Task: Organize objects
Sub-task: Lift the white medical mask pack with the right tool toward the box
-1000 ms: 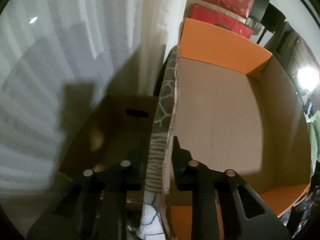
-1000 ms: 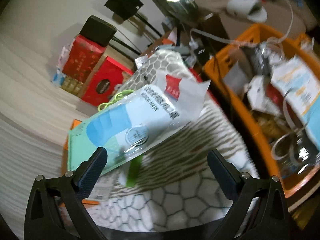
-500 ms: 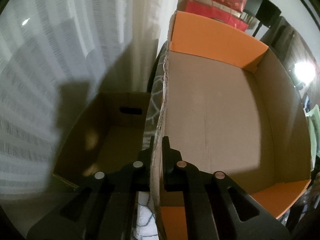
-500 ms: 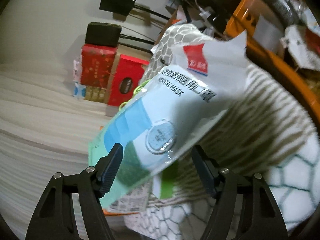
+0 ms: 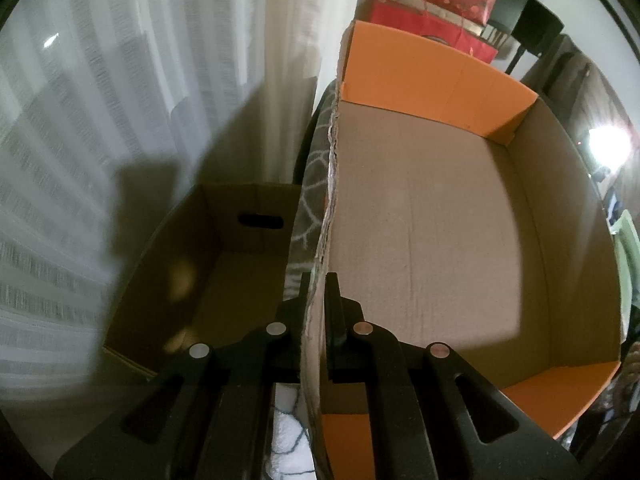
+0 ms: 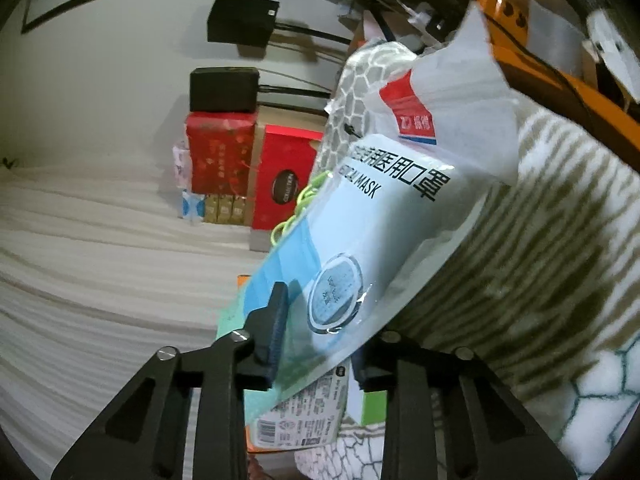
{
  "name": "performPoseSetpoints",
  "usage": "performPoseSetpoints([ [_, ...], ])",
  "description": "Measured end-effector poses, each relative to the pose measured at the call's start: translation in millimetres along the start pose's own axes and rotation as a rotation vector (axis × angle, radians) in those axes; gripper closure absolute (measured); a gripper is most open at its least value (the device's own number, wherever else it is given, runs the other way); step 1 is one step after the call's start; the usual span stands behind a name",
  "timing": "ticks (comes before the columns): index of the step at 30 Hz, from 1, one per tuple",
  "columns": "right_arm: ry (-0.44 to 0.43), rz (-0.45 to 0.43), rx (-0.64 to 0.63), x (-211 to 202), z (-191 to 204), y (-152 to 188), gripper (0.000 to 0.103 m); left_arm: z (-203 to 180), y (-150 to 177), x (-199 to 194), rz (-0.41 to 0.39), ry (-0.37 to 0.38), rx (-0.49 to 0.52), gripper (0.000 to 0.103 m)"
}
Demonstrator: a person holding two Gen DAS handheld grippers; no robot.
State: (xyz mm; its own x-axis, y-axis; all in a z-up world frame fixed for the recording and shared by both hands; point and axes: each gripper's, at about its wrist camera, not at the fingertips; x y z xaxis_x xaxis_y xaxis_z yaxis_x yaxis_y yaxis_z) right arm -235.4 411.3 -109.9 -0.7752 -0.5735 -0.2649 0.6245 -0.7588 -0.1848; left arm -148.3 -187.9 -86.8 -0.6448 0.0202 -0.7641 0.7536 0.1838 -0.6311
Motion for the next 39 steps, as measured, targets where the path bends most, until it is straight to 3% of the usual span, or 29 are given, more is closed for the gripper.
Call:
performPoseSetpoints([
  [7,-0.071,-0.005,-0.065,-11.3,22.9,-5.4,0.089,3.3,-0.9,0.7,0.006,0.019,-0.015,0.100],
  [14,-0.091,0.039,-0.155,-11.8,61.7,-4.4,0.091,3.2,-0.9,0.0,0.004,0.030,-0.015,0.100],
  [31,-0.174,0.241,-0.281,41.5,144.5,39.6,0.094,4.0,0.2,0.6,0.000,0.039,-0.018,0.100],
  [39,-0.186,0.423,-0.410,94.0,183.9,96.9,0.094,4.0,-0.1,1.0,0.001,0.038,-0.018,0.100],
])
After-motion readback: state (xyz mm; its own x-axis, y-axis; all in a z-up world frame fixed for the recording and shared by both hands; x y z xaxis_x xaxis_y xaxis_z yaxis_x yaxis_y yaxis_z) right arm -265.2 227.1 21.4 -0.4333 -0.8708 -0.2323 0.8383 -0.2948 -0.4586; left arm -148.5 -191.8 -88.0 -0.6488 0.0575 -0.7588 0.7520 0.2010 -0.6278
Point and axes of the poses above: each gripper's, at about its wrist camera, not at the fingertips, and x roughly the way its jaws point, z to its left, y to its underside, and after that the axes turned 14 degrees about -z, right-handed
